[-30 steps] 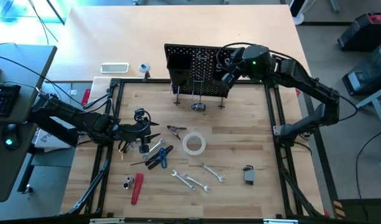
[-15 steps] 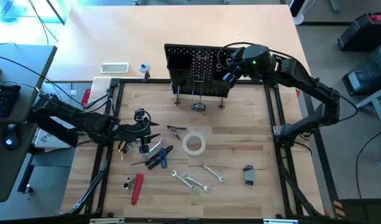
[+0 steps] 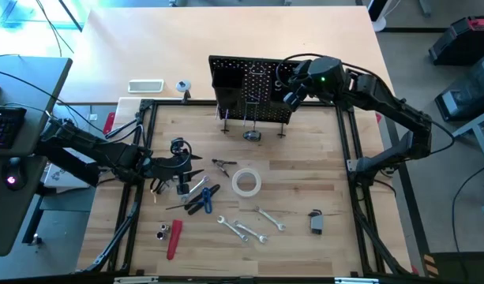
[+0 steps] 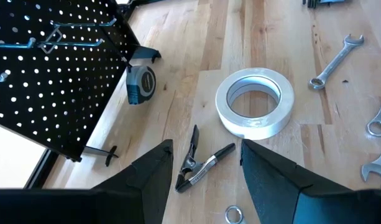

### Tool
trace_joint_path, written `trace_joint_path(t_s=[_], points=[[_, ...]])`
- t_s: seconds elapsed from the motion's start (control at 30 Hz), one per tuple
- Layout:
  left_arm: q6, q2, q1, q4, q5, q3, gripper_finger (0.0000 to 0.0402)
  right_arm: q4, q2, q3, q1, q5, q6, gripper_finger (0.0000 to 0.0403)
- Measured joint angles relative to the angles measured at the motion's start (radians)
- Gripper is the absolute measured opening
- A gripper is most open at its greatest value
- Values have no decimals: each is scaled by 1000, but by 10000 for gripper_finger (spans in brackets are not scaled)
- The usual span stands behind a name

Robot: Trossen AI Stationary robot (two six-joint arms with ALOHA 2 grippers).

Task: Hang tools onto peg board
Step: Put the silver socket into the right black bin on the peg board

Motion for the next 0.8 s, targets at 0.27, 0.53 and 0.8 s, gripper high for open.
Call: trace_joint_path(t_s=[0.27,0.53,0.8], points=[[0,0,0,0,0,0,181,0,0,0,0,0,-2,162],[1,0,0,-7,0,0,181,25,-15,0,6,2,-23,163],[18,-1,0,-9,-1,0,181,69,-67,0,59,64,-68,163]])
